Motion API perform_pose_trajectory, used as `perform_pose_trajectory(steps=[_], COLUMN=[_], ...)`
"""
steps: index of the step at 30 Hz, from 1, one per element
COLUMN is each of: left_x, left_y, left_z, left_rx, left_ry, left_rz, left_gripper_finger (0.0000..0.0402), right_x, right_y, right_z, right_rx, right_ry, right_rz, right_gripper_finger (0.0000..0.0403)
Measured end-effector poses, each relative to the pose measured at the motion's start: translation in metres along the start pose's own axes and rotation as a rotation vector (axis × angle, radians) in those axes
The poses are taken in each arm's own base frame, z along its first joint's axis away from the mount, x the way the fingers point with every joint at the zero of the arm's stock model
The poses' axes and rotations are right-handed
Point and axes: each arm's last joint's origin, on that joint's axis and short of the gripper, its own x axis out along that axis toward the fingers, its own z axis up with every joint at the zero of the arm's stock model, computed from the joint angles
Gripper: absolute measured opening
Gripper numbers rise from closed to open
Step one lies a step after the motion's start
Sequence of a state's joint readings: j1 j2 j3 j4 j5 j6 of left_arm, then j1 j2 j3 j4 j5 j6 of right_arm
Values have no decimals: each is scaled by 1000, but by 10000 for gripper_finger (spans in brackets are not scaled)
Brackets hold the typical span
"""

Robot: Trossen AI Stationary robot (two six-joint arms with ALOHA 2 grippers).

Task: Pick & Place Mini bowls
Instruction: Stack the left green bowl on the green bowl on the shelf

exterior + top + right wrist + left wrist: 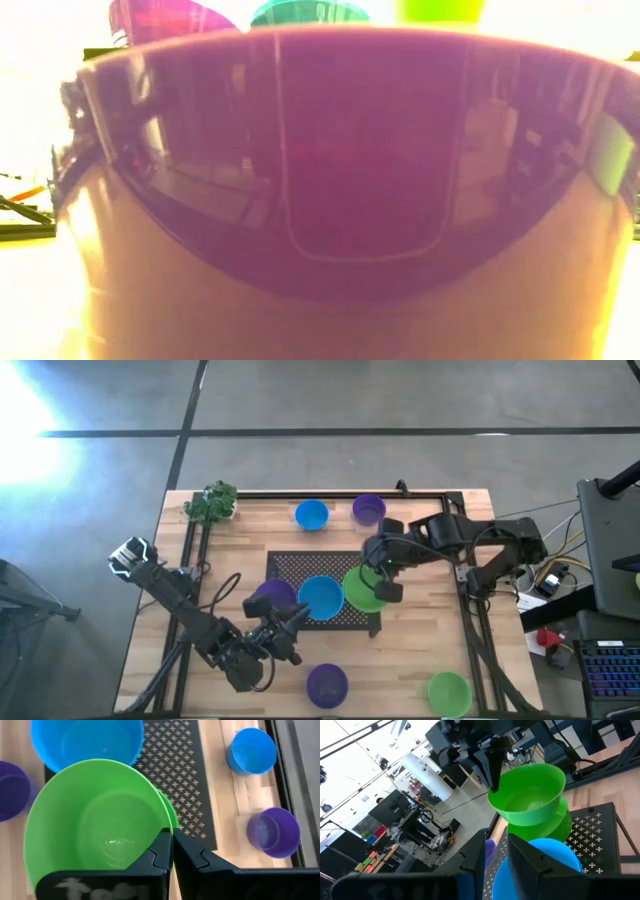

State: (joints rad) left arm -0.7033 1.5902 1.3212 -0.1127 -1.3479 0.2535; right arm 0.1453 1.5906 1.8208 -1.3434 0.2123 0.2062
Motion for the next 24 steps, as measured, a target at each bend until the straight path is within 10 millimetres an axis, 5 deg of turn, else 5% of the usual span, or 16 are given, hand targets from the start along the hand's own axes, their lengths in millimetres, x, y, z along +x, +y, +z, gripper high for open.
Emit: perform_pose_trajectory(steps=[24], left_x=[0], left_y=[0], left_z=[0], left_rx=[6], left_ry=[0], left_rz=[0], left_gripper_finger=[82], right_x=[19], right_y=[1], right_z=[-4], right_rx=[-7], right_ry=[34], right_rz=[-7], right_gripper_finger=[8])
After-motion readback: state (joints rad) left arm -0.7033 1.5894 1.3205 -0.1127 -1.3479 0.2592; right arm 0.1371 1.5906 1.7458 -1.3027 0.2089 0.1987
